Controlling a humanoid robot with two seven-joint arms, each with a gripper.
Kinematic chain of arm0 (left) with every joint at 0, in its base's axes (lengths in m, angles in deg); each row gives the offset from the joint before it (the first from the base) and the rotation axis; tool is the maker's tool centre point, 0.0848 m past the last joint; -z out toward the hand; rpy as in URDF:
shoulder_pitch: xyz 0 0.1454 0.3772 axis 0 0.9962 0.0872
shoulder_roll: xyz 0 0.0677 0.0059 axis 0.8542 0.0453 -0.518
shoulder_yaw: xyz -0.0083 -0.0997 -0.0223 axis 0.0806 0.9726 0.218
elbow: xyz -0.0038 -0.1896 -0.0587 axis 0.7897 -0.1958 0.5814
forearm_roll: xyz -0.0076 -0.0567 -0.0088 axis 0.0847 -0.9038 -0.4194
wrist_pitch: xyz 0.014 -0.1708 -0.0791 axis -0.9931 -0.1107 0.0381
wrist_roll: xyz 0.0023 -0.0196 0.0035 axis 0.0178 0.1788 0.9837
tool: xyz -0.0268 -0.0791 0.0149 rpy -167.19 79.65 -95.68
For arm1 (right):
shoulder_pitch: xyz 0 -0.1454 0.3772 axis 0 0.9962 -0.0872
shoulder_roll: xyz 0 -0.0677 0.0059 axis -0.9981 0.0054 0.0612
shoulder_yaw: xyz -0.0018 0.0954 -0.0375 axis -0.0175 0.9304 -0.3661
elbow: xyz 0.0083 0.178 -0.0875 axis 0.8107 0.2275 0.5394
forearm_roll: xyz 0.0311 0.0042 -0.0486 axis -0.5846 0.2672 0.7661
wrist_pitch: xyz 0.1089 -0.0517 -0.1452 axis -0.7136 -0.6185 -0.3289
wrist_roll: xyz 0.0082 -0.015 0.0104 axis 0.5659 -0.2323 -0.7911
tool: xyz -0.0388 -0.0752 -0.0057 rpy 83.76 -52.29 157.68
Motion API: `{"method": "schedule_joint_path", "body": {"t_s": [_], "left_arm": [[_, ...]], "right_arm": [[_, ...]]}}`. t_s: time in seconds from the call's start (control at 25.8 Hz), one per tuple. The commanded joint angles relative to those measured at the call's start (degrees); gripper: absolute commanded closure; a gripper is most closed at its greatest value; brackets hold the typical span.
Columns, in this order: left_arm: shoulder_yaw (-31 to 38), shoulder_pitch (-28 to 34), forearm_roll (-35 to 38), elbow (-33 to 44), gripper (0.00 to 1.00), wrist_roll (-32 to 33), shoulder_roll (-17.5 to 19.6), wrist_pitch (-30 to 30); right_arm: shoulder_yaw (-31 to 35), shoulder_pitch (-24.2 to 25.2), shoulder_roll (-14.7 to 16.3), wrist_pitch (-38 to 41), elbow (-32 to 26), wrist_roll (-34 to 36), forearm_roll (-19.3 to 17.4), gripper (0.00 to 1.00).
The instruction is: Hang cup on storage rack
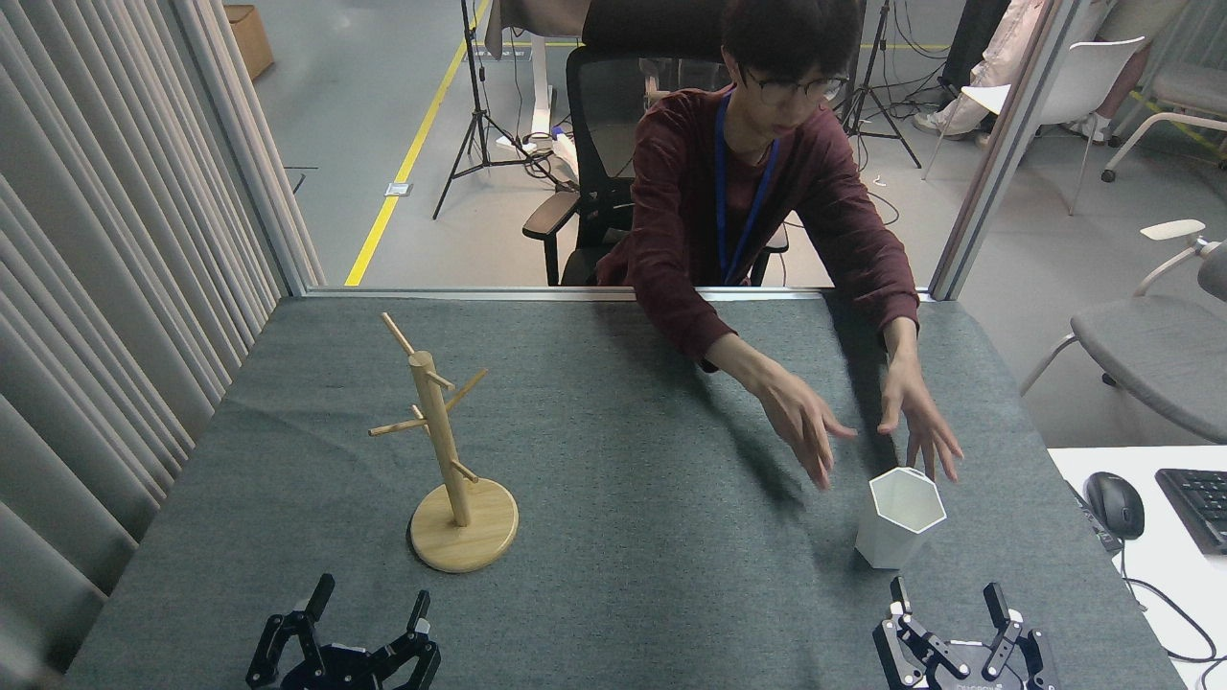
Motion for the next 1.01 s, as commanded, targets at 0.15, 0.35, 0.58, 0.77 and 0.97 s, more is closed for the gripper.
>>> {"method": "schedule_joint_path", "body": {"t_s": [0.15,0.35,0.58,0.77,0.97], "left_arm": [[0.03,-0.04,-0.18,-0.26,0.0,0.1,-0.01,0.05],[0.12,-0.04,-0.27,-0.17,0.0,0.1,-0.01,0.05],[0.12,-0.13,-0.27,-0.17,0.0,0.01,-0.01,0.05],[0.21,0.31,-0.27,-0.17,0.0,-0.17,-0.01,0.05],[0.3,0.31,-0.27,-0.09,0.0,-0.17,-0.01,0.05]], "right_arm": [[0.35,-1.78,0.15,-0.11,3.07,-0.19,-0.09,0.02],[0.0,-8.02,0.76,0.16,11.24,-0.19,0.17,0.02],[-1.41,-13.47,0.76,0.24,16.43,-0.19,2.11,0.02],[-2.82,-15.75,0.67,-0.02,19.06,-0.11,2.46,0.02],[-2.82,-18.3,0.76,0.33,22.31,0.07,2.46,0.02]]}}
